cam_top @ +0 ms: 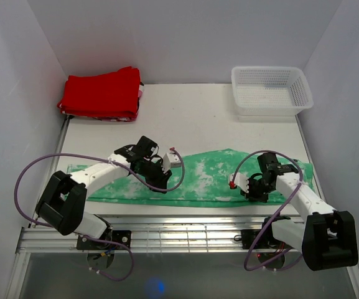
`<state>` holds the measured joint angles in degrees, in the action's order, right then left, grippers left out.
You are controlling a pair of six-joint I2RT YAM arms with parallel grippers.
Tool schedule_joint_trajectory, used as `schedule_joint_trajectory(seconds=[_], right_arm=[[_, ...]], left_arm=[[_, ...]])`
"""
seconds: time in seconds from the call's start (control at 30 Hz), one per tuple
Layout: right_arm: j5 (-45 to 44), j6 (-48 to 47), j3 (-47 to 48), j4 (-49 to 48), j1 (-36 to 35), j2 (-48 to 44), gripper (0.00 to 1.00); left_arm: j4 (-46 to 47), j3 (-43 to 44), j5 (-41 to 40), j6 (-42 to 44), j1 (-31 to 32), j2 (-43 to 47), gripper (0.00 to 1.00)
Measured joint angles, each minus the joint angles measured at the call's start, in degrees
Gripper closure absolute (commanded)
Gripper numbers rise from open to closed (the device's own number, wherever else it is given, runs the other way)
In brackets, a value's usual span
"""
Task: Fold and stack the trousers
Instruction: Fold the trousers
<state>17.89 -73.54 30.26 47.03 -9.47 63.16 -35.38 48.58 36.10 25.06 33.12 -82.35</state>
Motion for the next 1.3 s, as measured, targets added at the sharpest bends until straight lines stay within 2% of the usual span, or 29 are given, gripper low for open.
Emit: schedule_joint_trajectory(seconds=[0.2, 0.5, 0.6, 0.73, 0.77, 0.87, 1.3], right_arm=[[-0.55, 3.63, 2.91, 0.85, -0.46, 5.11, 0.92], [-0.85, 5.9, 5.38, 2.14, -0.74, 8.66, 0.92], [-0.85, 6.01, 5.57, 2.25, -0.74, 8.92, 0.92], [-0.87, 6.01, 5.6, 2.27, -0.74, 8.92, 0.92], [-0.87, 6.01, 5.6, 2.29, -0.74, 8.92, 0.92], [-0.87, 5.97, 5.64, 2.36, -0.79, 8.92, 0.92], [-0.48, 5.6, 7.82, 1.07, -1.11, 8.31, 0.92]], left_arm=[[-0.55, -1.79, -2.49, 8.33, 1.33, -0.04, 0.64], [-0.09, -7.1, -4.59, 14.58, 1.9, 0.0, 0.64], [1.16, -7.96, -5.18, 15.45, 2.27, 0.76, 0.7], [3.13, -9.14, -6.49, 16.02, 2.36, 1.73, 0.83], [3.43, -9.25, -6.78, 16.06, 2.36, 1.77, 0.91], [3.89, -9.57, -7.19, 16.04, 2.36, 2.21, 0.99], [2.36, -10.12, -9.29, 16.02, 2.62, 6.73, 1.0]])
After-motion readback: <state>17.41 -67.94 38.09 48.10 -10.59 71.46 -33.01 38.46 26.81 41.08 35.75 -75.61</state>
